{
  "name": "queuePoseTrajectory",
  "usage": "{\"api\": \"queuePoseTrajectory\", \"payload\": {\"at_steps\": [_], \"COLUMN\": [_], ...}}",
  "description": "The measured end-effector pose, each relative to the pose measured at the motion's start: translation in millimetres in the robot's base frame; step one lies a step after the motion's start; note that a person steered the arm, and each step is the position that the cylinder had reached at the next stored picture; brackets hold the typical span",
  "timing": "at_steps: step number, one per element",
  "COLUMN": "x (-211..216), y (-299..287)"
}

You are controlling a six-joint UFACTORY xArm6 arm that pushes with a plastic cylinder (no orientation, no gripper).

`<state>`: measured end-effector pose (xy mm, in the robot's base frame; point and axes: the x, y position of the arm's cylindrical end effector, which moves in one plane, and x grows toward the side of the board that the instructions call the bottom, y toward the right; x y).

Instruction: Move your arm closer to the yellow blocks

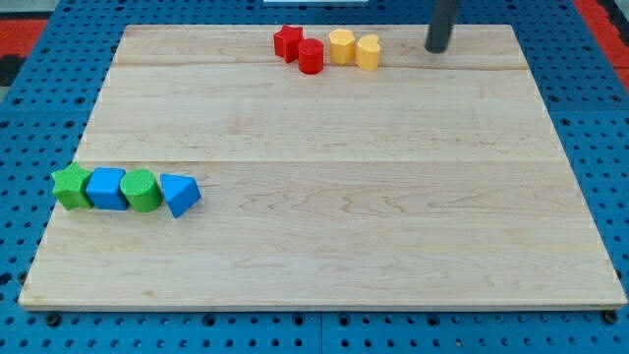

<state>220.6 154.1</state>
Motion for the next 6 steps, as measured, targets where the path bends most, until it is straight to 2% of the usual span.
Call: {"api": "queuePoseTrajectory", "payload": {"at_steps": [1, 2, 6], "x": [-28, -25, -20], "y": [-33, -65, -91]}}
